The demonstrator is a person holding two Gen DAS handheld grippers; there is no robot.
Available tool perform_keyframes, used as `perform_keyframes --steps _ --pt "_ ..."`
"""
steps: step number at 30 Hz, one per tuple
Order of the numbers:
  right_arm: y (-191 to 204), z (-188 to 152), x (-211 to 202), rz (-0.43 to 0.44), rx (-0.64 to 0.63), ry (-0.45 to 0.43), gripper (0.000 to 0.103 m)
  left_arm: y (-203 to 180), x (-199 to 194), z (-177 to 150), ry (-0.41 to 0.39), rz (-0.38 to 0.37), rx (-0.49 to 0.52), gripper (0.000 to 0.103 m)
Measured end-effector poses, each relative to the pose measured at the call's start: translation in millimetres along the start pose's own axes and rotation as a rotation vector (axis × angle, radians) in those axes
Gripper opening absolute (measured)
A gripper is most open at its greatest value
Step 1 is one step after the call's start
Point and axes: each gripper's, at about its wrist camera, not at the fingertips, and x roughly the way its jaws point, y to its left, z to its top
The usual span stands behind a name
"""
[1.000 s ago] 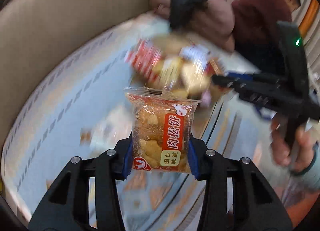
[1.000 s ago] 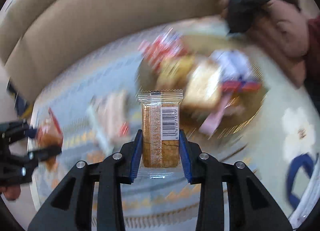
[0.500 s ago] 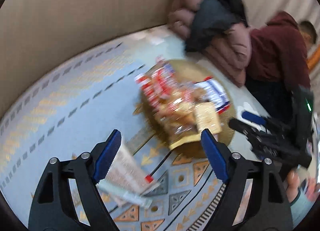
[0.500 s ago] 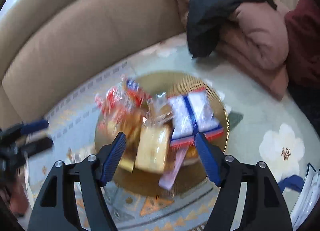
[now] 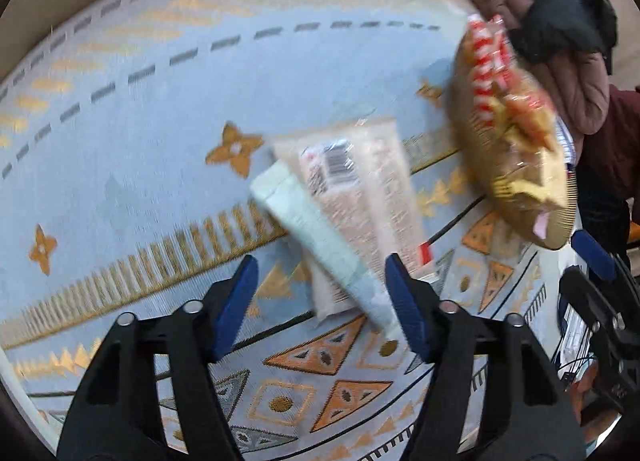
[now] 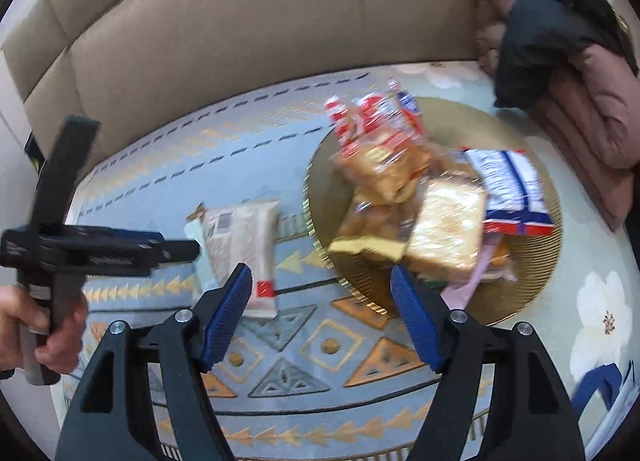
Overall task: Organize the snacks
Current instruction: 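Carry both packets over the gold bowl and open both tools, then grasp the pale green stick packet with left tool while right tool grasps white bread bag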
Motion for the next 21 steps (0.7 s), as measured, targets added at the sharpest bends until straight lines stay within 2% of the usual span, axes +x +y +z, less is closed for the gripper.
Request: perform_keyframes --steps 3,6,12,13,14,17,18,20,21 --pt "3.2 -6.4 12.0 0.019 0.006 0.038 0.071 3.9 9.4 0.3 0.021 -0.039 -0.023 0.063" --pt "7.0 -10.8 20.9 0.044 0.014 0.066 0.071 5.5 18.3 3.9 0.028 -0.046 -0.040 0.063" --pt "19.0 -25.2 51.9 0.103 0.069 0.147 0.074 16.1 35.4 8.8 0.064 -0.102 -0.127 0.053" --pt "23.2 -27.8 56.6 0.098 0.057 0.152 0.074 16.7 35.3 9.2 0.059 -0.113 -0.125 0.047" --pt "25.5 -28.3 59.8 0.096 0.052 0.155 0.074 17.7 35.0 9.3 0.058 -0.137 -0.121 0.036" --pt "32.5 -26.1 71.6 0.078 0.057 0.148 0.081 24.6 36.5 7.0 0.064 -0.196 -0.148 0.028" --pt "34.3 -24.2 75.4 0.070 0.066 0.140 0.088 28.7 35.7 6.8 0.065 -0.210 -0.159 0.025" --pt "41.1 -17.8 85.7 0.072 0.074 0.133 0.088 39.6 30.7 3.7 0.073 -0.230 -0.170 0.011" --pt "44.6 -15.2 89.3 0.066 0.069 0.131 0.088 44.0 26.6 1.6 0.079 -0.222 -0.166 0.008"
